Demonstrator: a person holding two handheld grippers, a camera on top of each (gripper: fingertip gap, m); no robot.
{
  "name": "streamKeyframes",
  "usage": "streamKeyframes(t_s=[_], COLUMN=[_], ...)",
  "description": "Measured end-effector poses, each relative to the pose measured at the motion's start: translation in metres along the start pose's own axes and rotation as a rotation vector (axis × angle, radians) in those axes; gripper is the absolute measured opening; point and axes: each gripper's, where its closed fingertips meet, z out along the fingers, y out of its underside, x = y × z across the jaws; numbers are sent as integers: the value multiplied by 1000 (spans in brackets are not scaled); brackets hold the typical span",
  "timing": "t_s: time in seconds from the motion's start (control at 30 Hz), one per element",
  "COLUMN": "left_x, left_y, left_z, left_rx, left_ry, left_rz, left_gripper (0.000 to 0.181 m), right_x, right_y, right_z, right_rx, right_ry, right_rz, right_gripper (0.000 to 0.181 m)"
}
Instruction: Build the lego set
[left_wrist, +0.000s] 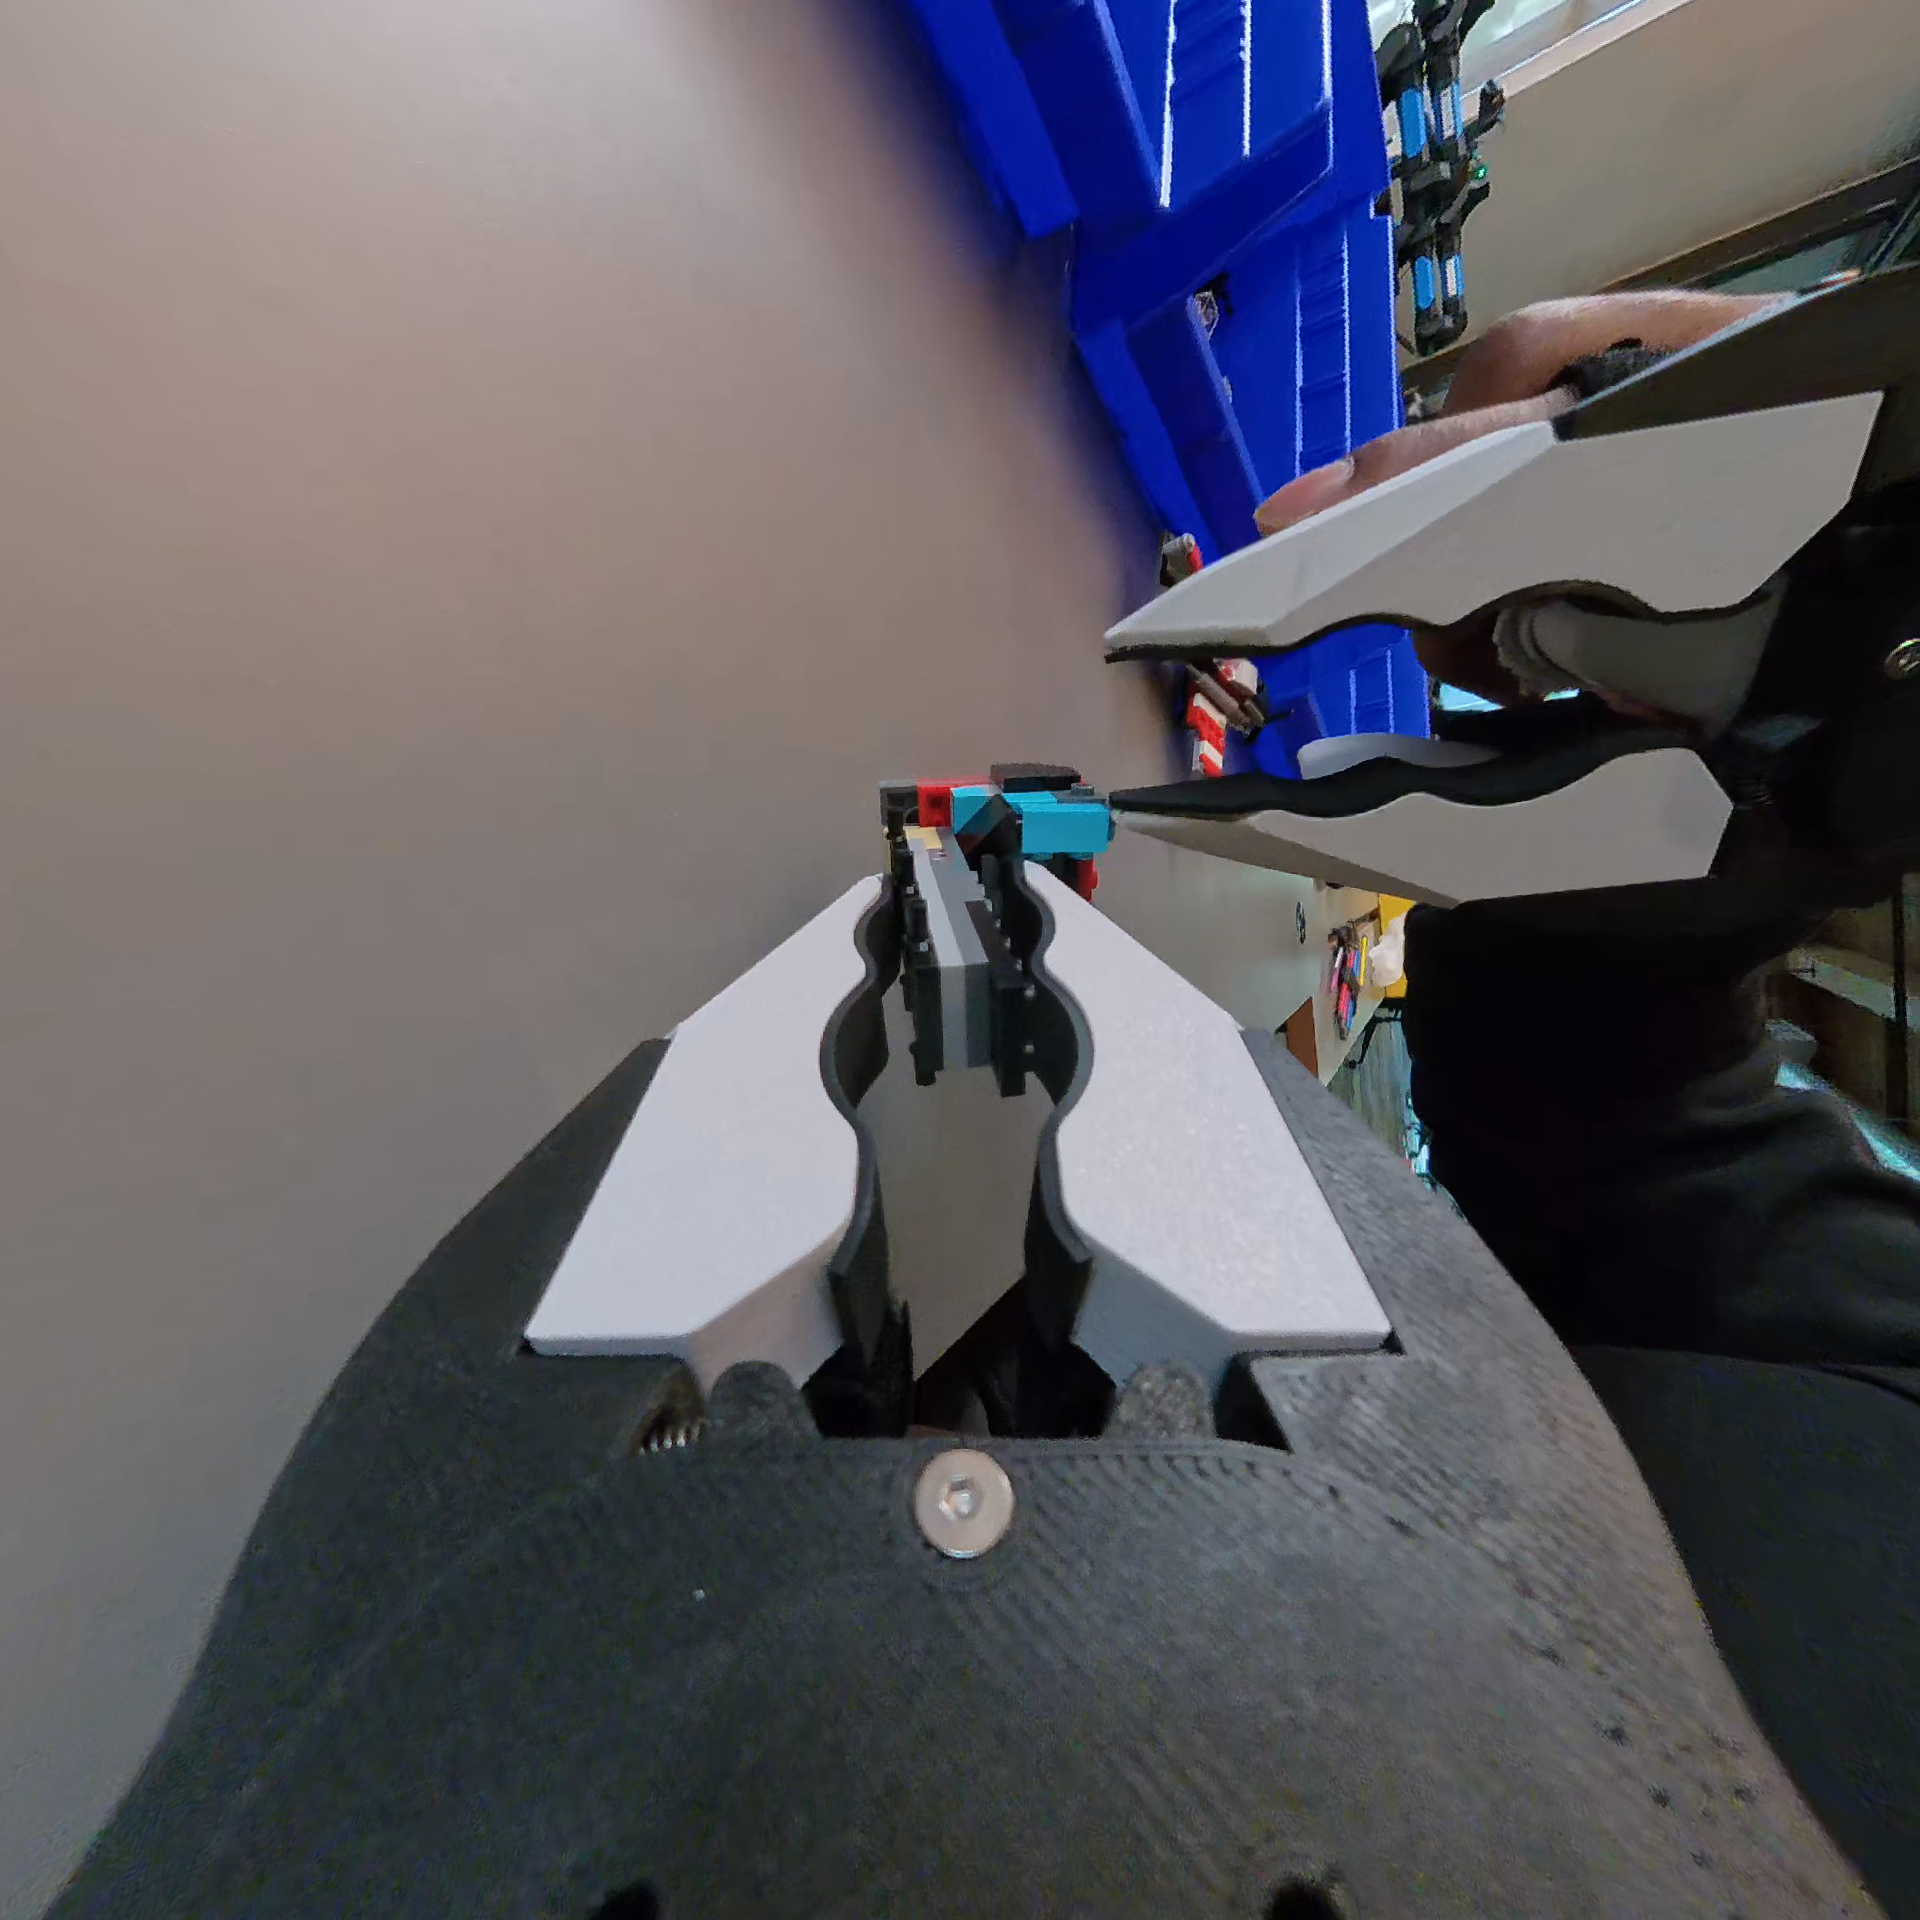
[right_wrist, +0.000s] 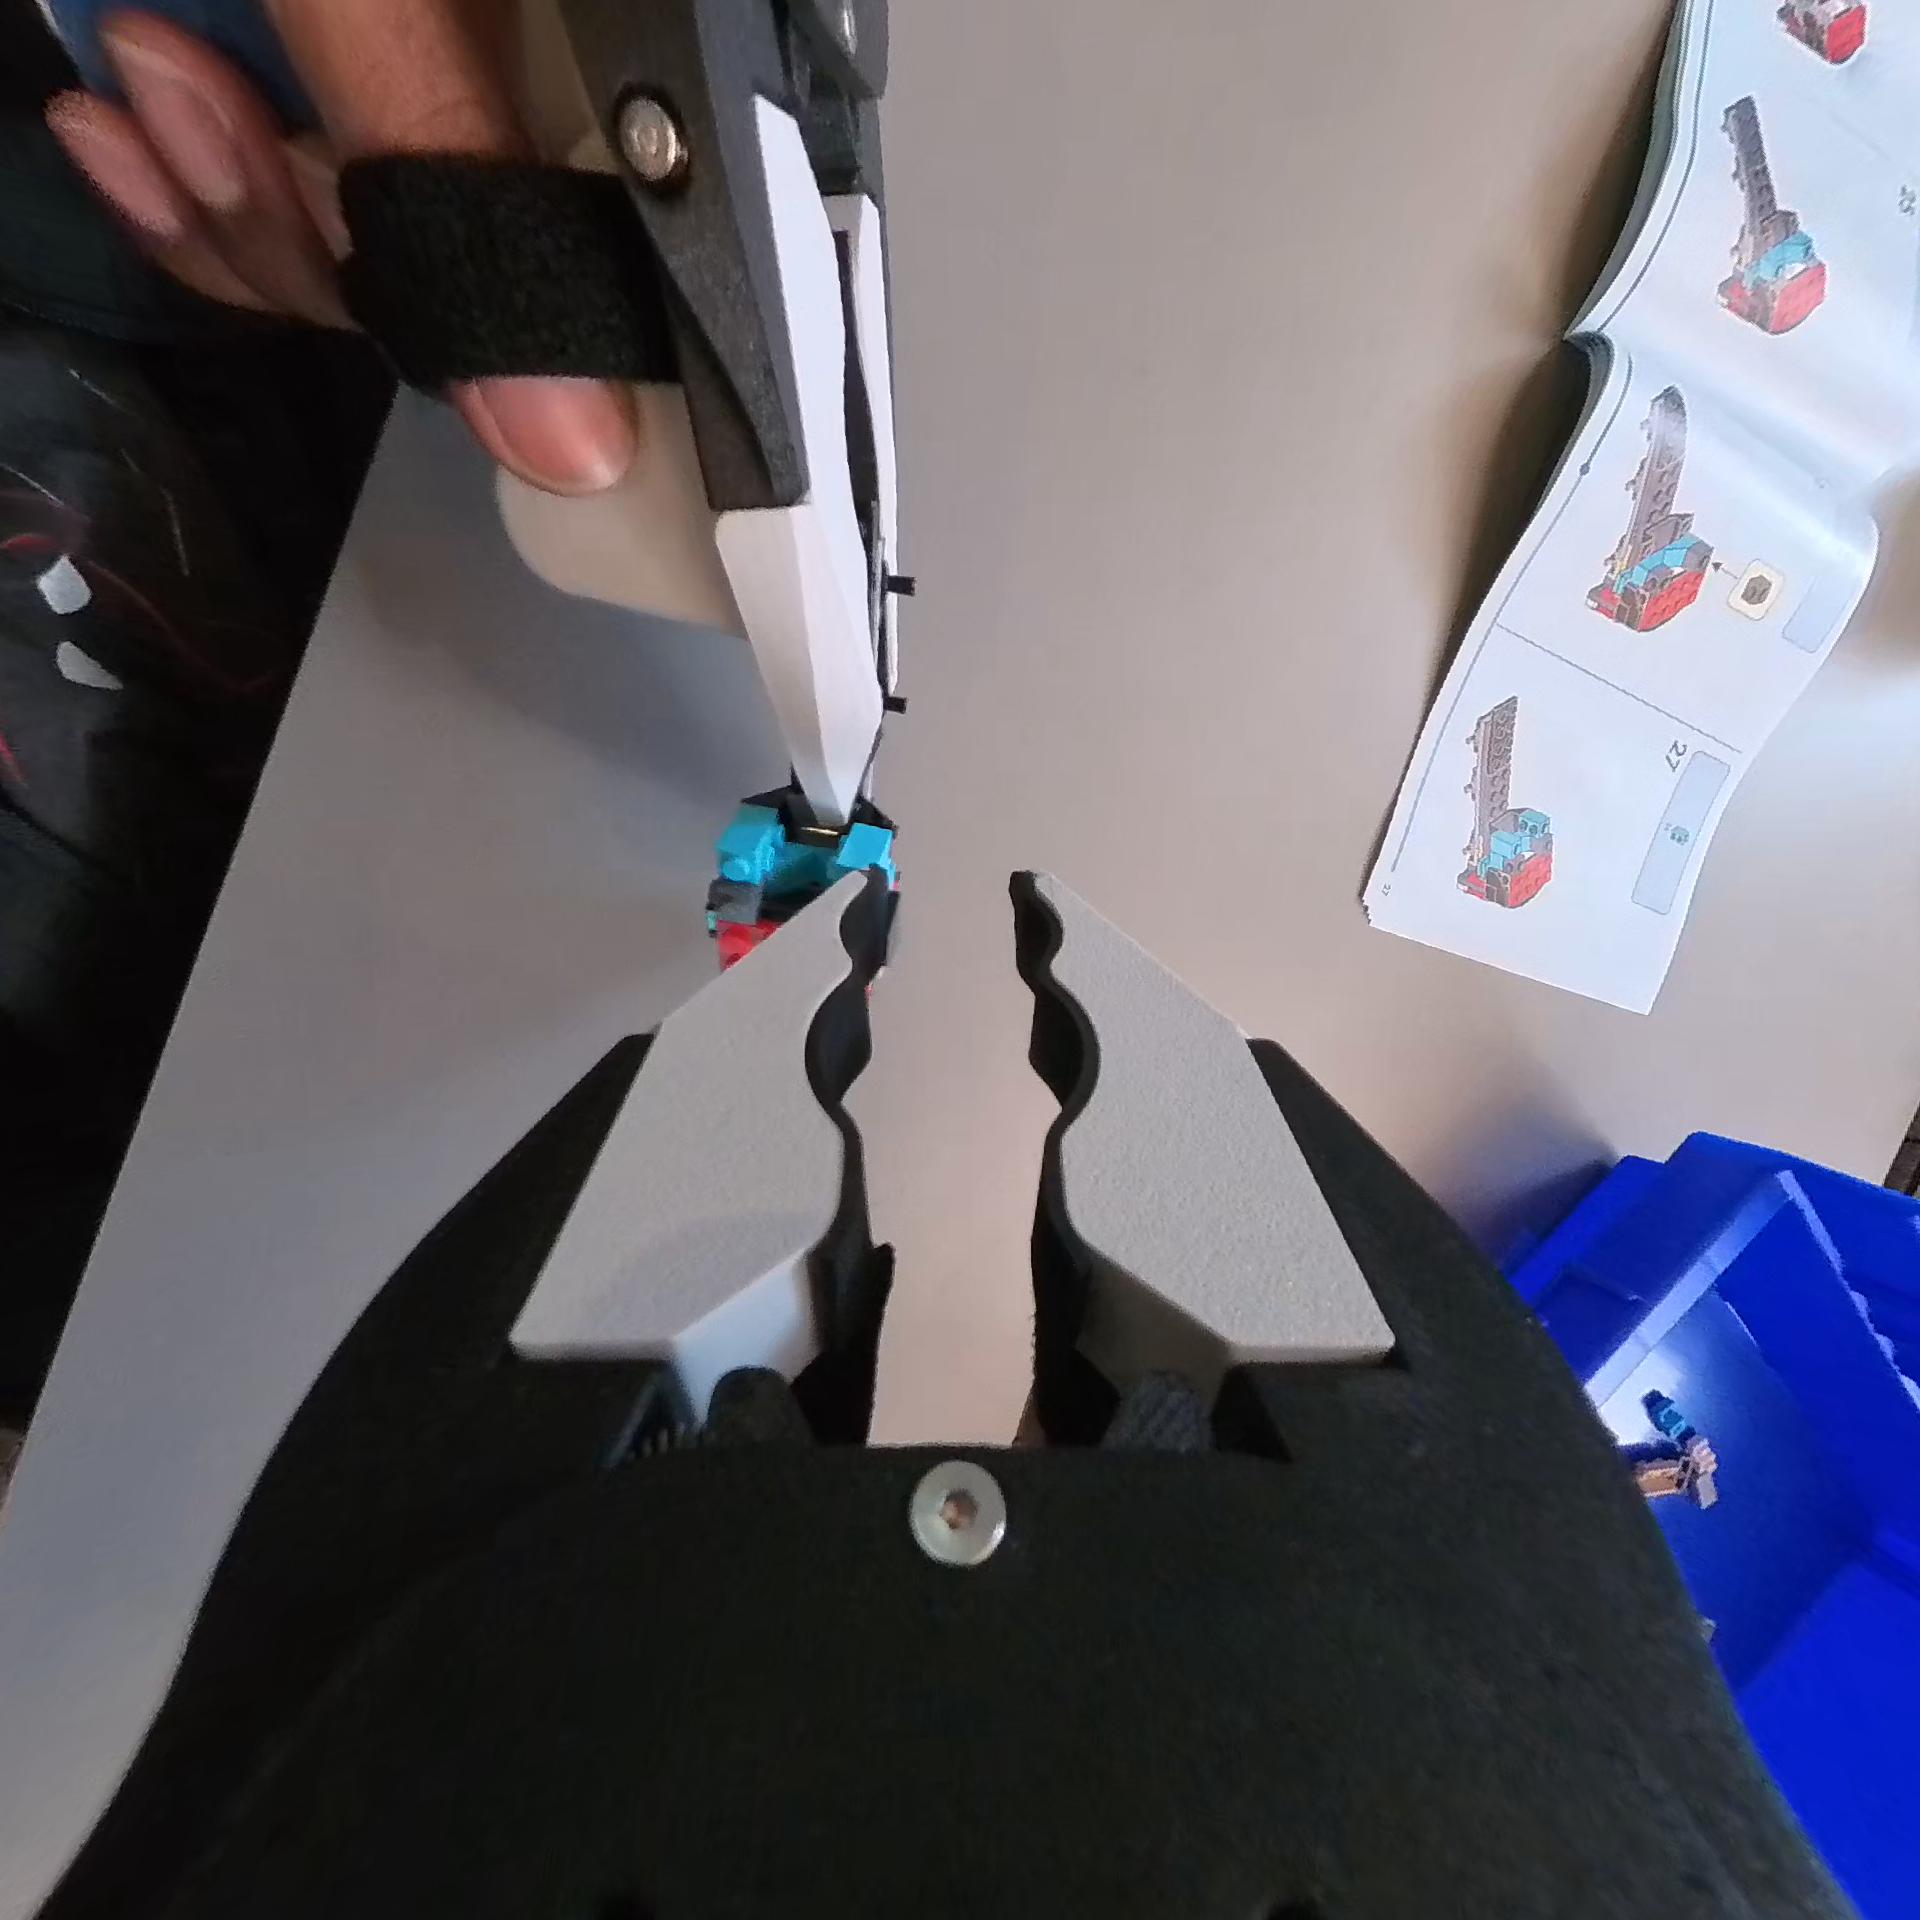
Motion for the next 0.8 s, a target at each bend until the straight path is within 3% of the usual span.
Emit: streamKeyframes(t_s=[0.8], left_x=[6], left_y=[12], left_z=[3], left_rx=[-102], left_ry=[6], left_rz=[-2], left_gripper=[20], right_x=[-9], right_y=[10], right_z=[-6], right_rx=[69], right_ry=[16], right_rz=[15], right_gripper=[25])
